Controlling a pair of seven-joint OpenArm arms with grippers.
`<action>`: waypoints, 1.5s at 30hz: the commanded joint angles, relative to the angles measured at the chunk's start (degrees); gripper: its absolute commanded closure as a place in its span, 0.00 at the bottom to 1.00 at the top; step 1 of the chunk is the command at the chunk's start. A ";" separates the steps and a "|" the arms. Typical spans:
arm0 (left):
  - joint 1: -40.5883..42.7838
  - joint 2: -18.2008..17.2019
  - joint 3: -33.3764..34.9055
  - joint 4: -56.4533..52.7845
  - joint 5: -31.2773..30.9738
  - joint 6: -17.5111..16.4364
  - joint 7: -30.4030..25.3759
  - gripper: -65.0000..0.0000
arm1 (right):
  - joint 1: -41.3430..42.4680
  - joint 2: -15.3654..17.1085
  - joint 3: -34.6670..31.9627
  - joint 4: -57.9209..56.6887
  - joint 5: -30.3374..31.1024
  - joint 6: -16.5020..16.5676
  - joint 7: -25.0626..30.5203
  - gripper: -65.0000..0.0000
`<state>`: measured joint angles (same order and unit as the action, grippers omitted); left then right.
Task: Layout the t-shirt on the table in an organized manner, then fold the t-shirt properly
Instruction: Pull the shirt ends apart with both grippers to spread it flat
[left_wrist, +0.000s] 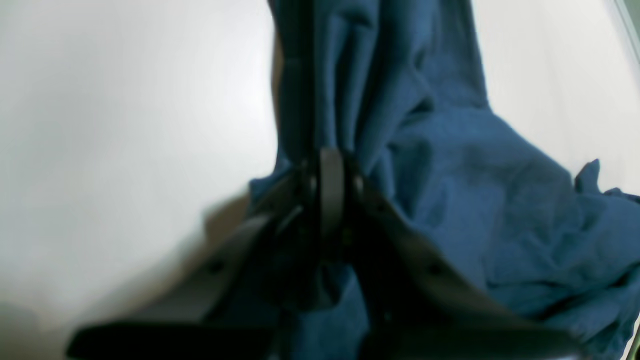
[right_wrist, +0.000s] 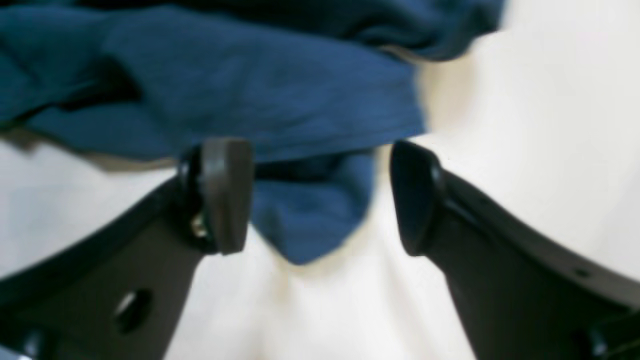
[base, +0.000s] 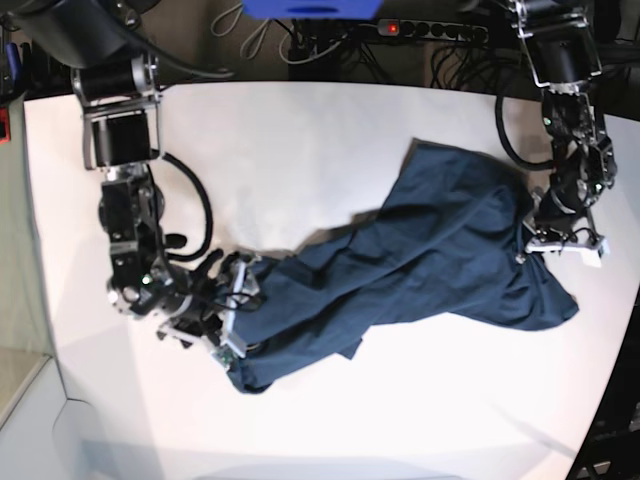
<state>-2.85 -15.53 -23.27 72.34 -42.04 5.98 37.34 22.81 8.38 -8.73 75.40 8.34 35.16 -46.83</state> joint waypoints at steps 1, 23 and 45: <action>-1.06 -0.95 -0.25 0.76 -0.64 -0.13 -0.46 0.99 | 0.88 0.19 0.25 0.69 0.58 0.05 2.83 0.30; 0.26 -0.51 -0.07 0.85 -0.64 -0.13 -0.29 0.99 | 4.66 -4.12 0.69 -14.87 0.58 0.05 11.97 0.30; -0.62 -0.60 0.19 -1.70 -0.64 -0.13 -0.38 0.99 | -9.49 1.51 1.30 25.66 0.58 0.05 -5.87 1.00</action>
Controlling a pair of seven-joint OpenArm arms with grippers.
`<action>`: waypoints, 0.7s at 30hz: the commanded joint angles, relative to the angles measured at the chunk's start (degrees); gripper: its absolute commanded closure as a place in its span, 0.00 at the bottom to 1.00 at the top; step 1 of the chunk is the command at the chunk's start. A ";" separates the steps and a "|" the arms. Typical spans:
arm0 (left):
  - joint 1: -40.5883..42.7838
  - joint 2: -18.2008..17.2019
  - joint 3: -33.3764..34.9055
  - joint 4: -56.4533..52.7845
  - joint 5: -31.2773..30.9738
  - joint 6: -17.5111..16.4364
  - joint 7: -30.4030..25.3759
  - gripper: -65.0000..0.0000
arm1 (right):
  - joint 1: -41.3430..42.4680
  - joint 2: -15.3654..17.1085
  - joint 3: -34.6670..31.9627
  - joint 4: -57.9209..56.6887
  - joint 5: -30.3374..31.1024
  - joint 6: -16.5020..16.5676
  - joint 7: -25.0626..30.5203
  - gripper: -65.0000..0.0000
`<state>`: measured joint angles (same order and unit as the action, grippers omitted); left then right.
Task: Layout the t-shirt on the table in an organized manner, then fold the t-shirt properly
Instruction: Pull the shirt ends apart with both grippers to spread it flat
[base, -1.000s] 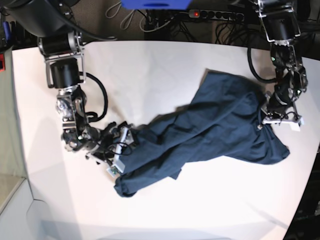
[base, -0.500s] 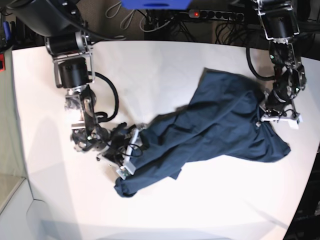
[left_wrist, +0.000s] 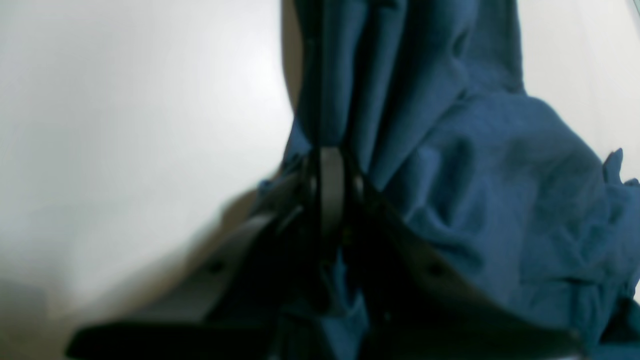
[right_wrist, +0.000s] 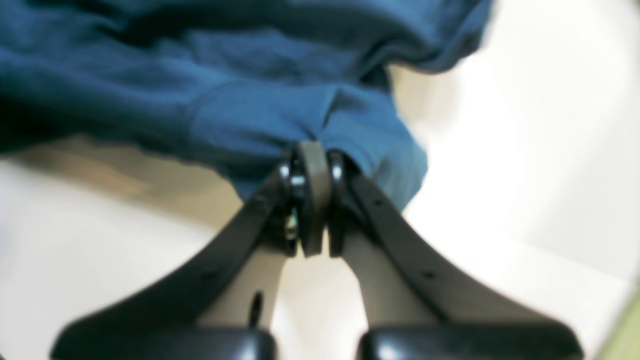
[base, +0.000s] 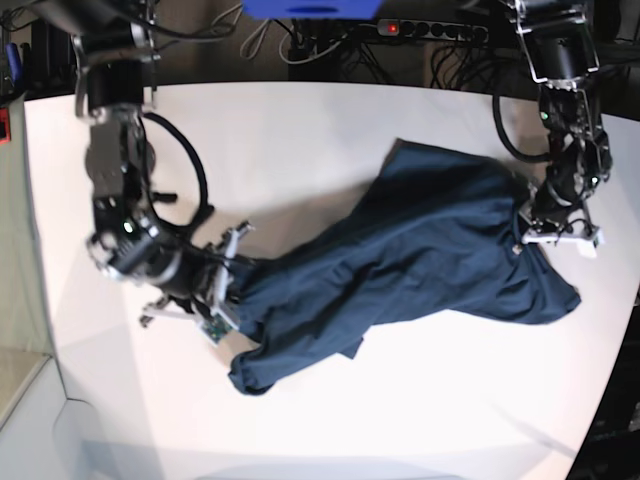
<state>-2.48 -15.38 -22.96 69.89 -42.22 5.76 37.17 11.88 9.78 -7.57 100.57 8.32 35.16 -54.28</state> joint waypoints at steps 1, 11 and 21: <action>-1.08 -0.76 -0.12 0.84 -0.46 0.09 -0.02 0.99 | -0.85 0.55 0.50 5.05 0.61 0.05 -0.44 1.00; -0.64 -0.76 -0.56 5.76 -0.99 0.09 0.33 0.99 | -18.60 5.65 4.19 16.74 0.69 0.40 -11.43 1.00; -0.02 -1.11 -2.14 9.19 -0.99 0.09 3.67 0.99 | -32.67 8.81 1.38 16.57 0.61 0.40 -11.34 1.00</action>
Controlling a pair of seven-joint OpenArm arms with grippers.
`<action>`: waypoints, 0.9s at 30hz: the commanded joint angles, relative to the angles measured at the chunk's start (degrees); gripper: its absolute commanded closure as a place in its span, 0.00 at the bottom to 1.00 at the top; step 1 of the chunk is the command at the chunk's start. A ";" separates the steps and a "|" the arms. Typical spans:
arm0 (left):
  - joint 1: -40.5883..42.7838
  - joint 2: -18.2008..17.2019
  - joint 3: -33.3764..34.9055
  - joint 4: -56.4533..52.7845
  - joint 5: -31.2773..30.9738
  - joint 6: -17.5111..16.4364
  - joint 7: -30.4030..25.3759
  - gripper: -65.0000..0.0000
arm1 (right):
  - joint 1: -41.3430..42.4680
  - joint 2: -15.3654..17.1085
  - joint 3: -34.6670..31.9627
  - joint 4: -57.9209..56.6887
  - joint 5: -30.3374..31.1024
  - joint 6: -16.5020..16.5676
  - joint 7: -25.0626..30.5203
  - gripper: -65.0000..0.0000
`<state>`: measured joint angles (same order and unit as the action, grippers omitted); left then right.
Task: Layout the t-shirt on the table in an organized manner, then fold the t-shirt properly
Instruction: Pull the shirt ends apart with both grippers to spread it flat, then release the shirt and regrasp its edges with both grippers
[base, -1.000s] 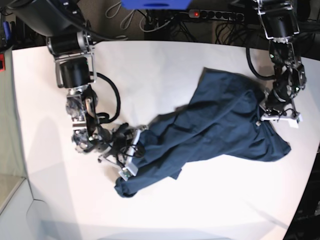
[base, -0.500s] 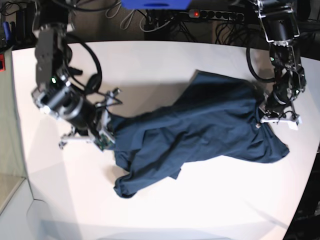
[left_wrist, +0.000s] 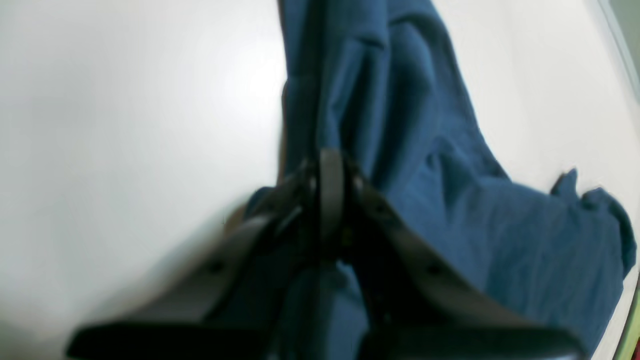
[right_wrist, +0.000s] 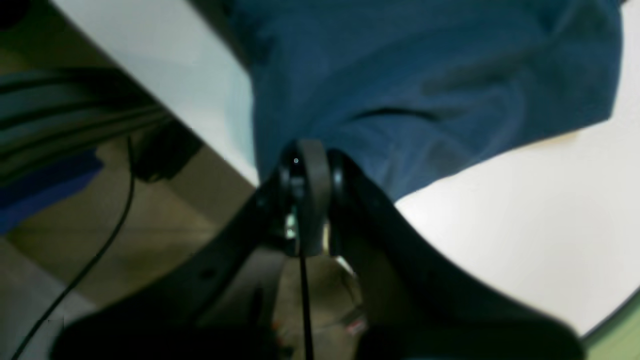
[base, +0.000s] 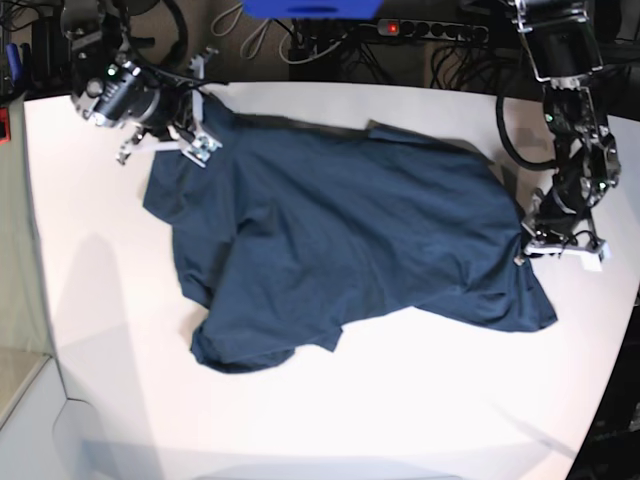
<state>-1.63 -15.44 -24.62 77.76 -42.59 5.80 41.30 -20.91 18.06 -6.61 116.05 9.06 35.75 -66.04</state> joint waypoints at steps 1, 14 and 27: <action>-0.88 -0.95 -1.18 1.76 -0.62 0.04 0.24 0.99 | -0.24 0.53 0.50 1.09 -0.14 -0.19 0.24 1.00; 1.58 -0.51 -2.76 8.97 -0.62 0.04 8.50 0.66 | -3.40 2.55 10.17 1.18 -0.14 -0.19 0.68 0.44; 6.33 0.10 -3.38 9.32 -0.44 0.04 8.59 0.64 | 27.37 2.20 9.82 -2.34 -0.14 -0.19 6.13 0.44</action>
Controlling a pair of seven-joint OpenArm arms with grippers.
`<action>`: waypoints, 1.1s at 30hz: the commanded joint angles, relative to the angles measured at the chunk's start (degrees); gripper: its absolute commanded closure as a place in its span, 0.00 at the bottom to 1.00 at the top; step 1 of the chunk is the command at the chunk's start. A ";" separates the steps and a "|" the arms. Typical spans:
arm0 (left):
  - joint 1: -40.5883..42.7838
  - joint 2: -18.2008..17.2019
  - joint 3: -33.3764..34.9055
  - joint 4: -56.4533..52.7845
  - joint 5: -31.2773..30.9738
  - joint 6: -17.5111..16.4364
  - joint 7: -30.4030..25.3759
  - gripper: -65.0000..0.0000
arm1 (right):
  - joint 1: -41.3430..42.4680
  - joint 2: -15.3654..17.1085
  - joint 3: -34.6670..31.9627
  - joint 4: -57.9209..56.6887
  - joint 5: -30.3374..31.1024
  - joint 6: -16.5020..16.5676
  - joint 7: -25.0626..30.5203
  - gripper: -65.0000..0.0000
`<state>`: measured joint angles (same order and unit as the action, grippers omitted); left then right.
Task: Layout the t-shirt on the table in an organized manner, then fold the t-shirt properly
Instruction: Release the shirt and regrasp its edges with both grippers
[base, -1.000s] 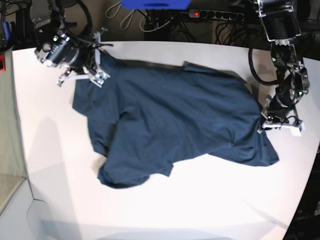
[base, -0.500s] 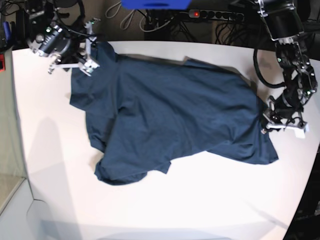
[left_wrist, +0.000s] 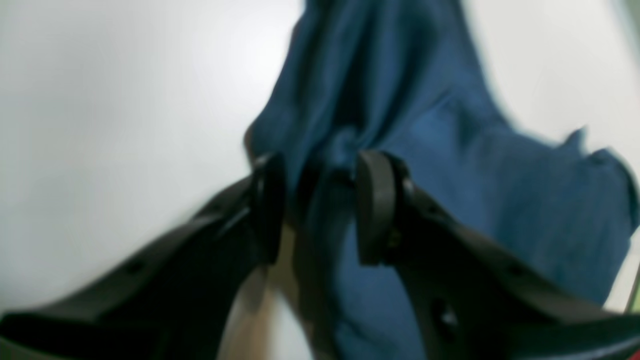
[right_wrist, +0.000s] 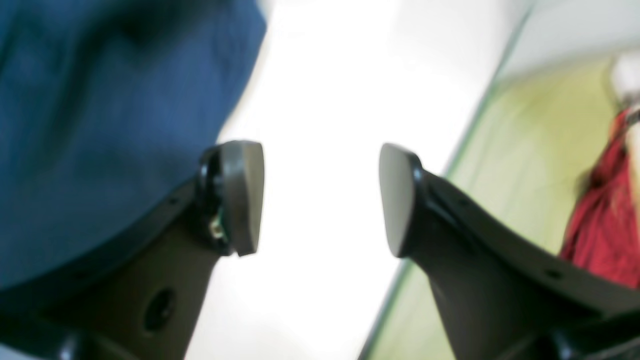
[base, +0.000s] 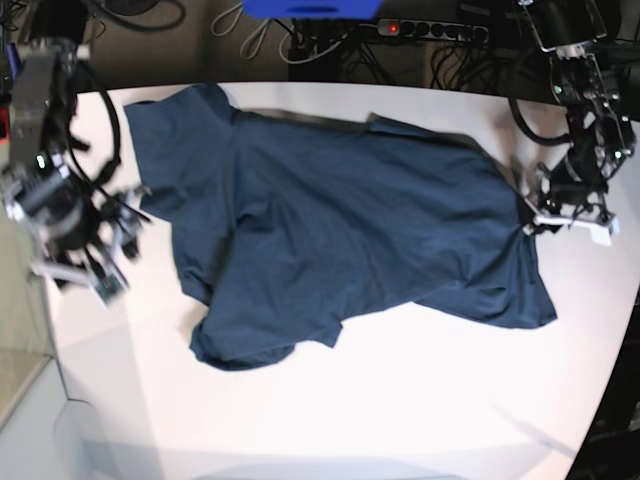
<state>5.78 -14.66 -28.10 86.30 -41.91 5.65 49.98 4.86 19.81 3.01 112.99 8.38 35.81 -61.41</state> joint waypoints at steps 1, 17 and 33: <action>-1.17 -0.60 0.71 0.07 -1.21 0.20 -0.09 0.64 | 4.85 0.36 -2.35 -1.12 0.54 -0.25 1.67 0.44; 2.53 1.51 0.89 14.40 -5.96 0.20 0.35 0.64 | 38.35 -10.63 -24.24 -65.56 -6.76 -0.25 32.35 0.44; -12.24 10.39 8.45 -9.86 7.32 0.28 -0.26 0.64 | 17.25 -5.35 -24.68 -51.06 -8.43 -0.25 33.58 0.44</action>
<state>-5.61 -3.84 -19.51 75.88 -35.42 5.76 49.84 21.21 14.04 -21.56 62.06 1.19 34.72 -26.30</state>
